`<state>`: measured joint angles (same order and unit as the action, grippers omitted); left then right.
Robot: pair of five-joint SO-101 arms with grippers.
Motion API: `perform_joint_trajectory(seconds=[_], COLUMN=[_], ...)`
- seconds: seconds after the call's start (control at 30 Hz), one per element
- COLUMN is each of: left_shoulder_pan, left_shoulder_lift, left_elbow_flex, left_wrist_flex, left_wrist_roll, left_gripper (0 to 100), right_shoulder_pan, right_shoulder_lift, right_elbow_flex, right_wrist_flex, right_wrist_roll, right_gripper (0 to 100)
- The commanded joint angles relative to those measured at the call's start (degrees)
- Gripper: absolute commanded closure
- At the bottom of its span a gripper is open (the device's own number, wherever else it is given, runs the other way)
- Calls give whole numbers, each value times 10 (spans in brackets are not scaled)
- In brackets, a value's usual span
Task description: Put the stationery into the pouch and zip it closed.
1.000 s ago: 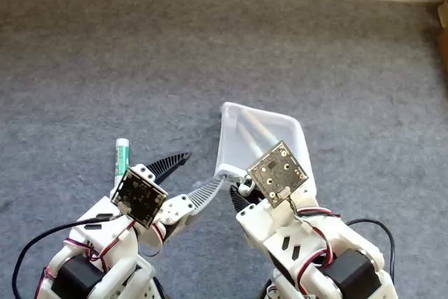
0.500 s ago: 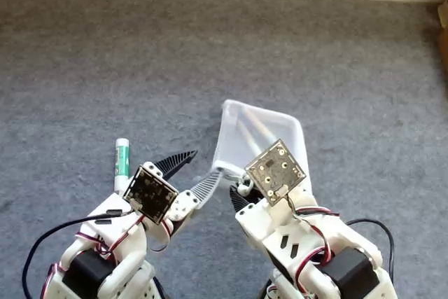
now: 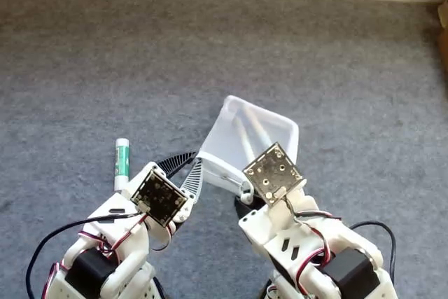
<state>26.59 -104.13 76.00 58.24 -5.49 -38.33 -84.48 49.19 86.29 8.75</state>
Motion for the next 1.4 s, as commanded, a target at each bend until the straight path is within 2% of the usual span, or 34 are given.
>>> perform_joint_trajectory(seconds=[0.0, 0.1, 0.3, 0.7, 0.9, 1.1, 1.37], left_shoulder_pan=[-10, -10, -29, -37, -35, -34, -28], left_shoulder_lift=[-2, -2, -2, -2, -2, -2, -2], left_elbow_flex=[-32, -48, -49, -47, -46, -26, -6], left_wrist_flex=[18, 41, 44, 46, 46, 43, 43], left_wrist_roll=[-4, -4, -4, -4, -4, -3, -4], left_gripper=[993, 993, 993, 993, 990, 832, 832], right_shoulder_pan=[11, 19, 94, 100, 156, 155, 134], right_shoulder_lift=[-10, -10, -10, -10, -10, -10, -10], right_elbow_flex=[-38, -41, -102, -125, -126, -126, -126], right_wrist_flex=[29, 51, 87, 145, 141, 102, 68], right_wrist_roll=[32, 33, 35, 64, 66, 62, 26], right_gripper=[995, 995, 995, 995, 995, 995, 995])
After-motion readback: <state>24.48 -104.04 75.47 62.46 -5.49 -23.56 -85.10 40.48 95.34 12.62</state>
